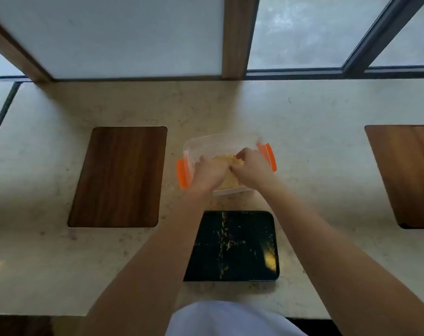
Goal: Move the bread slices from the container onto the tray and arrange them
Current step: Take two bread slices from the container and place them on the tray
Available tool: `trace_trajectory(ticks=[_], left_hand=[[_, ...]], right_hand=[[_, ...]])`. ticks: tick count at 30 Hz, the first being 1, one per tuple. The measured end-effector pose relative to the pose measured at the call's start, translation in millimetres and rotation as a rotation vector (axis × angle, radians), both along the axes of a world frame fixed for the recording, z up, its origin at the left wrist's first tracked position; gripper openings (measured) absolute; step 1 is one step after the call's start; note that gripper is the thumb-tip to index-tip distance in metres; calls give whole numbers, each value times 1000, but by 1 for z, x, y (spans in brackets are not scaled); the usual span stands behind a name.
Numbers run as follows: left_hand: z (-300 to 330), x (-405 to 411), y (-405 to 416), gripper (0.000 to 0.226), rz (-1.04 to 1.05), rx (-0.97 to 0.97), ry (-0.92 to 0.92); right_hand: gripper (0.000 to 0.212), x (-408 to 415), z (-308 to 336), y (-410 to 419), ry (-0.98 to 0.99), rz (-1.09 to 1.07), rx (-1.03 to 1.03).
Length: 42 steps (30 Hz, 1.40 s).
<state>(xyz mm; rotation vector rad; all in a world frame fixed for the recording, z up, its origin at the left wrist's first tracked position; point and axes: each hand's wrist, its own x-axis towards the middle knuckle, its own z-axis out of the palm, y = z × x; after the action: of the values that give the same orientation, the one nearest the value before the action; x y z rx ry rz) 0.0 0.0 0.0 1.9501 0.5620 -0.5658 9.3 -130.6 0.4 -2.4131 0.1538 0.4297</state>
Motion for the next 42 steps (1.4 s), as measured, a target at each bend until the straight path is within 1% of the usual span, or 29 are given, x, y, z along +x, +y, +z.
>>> trace_trajectory(ticks=[1,2,4,7,12,14,16,18,19,20,21,24,26,28,31,33,36,40,42], left_hand=[[-1,6,-2,78,-9,26,60],[-7,13,-4,84,-3,39,95],[-15,21,-4,91,22,16,145],[-27,27,-6,91,25,37,182],[-37,30,-8,95,102,12,219],[-40,31,-7,93,124,3,238],[-43,32,-6,86,129,46,230],[-44,29,-6,74,126,91,190],[-43,28,-7,64,122,89,157],[-40,27,-7,52,119,72,120],[-37,26,-6,47,120,50,90],[-19,24,-2,57,118,-7,37],[-1,19,0,50,154,-91,-17],[22,8,3,40,191,-211,-74],[51,-20,16,37,174,-320,-164],[63,-44,28,36,156,-346,-182],[65,-84,46,33,148,-425,-138],[44,-129,62,30,184,-465,-36],[31,-145,68,25,213,-520,19]], right_hand=[[43,7,-2,1,71,20,-33],[38,13,-4,1,117,38,-66],[20,19,-12,1,207,53,-113],[18,23,-24,3,271,46,-90],[13,24,-31,6,295,67,-45],[17,25,-33,6,320,54,-26],[23,27,-32,6,341,27,-11],[27,26,-30,6,334,-4,20],[27,26,-28,5,324,-22,38],[26,26,-26,5,308,-38,56],[23,26,-23,4,289,-56,74],[10,23,-9,-2,201,-85,100],[21,18,4,-6,93,-108,122],[26,7,19,-9,-34,-134,159],[16,-20,40,-11,-146,-139,288],[15,-43,51,-13,-123,-124,418],[15,-76,56,-12,-17,-63,522],[17,-113,45,-8,143,-29,572],[14,-127,39,-8,197,-17,565]])
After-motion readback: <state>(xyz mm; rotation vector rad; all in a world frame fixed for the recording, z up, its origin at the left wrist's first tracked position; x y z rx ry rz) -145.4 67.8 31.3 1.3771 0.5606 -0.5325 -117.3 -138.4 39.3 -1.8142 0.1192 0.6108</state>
